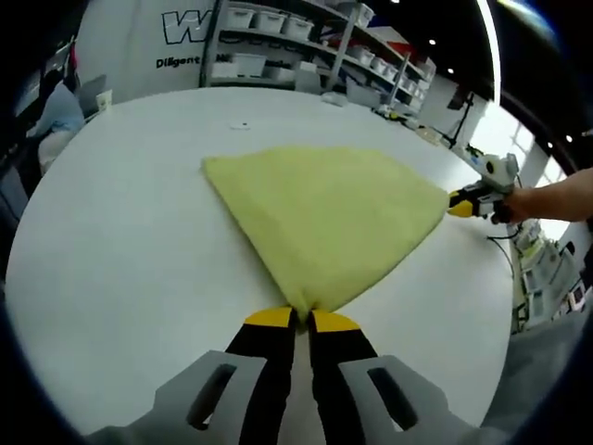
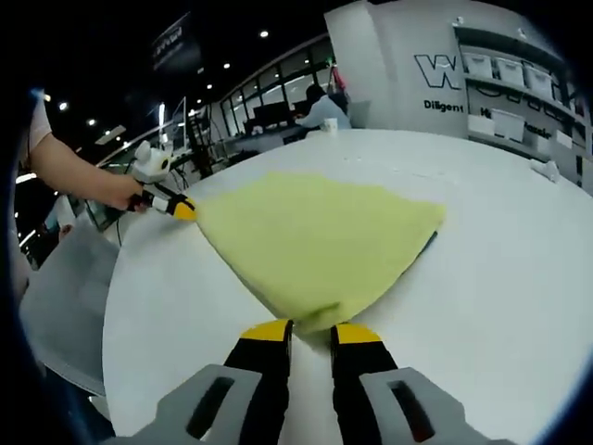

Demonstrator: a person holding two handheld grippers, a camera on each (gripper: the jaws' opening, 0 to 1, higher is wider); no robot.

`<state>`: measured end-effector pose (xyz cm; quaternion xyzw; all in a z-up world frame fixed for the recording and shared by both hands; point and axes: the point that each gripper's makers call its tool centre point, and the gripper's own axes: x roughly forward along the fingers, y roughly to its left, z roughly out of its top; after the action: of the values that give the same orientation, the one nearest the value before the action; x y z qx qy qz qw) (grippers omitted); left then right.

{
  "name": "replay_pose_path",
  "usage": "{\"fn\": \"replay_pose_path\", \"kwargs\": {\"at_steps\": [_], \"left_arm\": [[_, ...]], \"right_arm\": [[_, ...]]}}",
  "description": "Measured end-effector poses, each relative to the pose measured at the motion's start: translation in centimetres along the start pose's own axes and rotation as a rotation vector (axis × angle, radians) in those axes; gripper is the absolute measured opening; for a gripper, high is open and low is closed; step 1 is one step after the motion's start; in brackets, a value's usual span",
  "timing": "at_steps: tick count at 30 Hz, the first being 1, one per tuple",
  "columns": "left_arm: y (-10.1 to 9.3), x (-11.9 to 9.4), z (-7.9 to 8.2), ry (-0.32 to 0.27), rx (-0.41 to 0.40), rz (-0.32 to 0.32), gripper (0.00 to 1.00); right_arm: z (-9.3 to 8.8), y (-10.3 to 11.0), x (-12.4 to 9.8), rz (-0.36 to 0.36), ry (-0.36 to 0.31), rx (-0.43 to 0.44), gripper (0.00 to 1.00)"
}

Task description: Fold the garment on the visible template until the final outline fits inside the template.

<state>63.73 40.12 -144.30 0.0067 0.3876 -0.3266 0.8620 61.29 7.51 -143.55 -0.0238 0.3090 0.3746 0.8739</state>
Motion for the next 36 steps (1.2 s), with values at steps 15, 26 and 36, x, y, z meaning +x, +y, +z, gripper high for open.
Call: {"fn": "replay_pose_path", "kwargs": {"at_steps": [15, 26, 36], "left_arm": [[0.5, -0.7, 0.6, -0.005, 0.031, -0.014, 0.04], [0.4, -0.8, 0.4, 0.007, 0.045, -0.013, 0.04], [0.5, -0.8, 0.3, 0.013, 0.041, -0.007, 0.04]], "right_arm": [[-0.4, -0.8, -1.9, 0.048, 0.041, -0.081, 0.00], [0.5, 0.2, -1.7, 0.096, 0.017, -0.008, 0.15], [0.1, 0.6, -0.2, 0.100, 0.039, -0.055, 0.00]]}}
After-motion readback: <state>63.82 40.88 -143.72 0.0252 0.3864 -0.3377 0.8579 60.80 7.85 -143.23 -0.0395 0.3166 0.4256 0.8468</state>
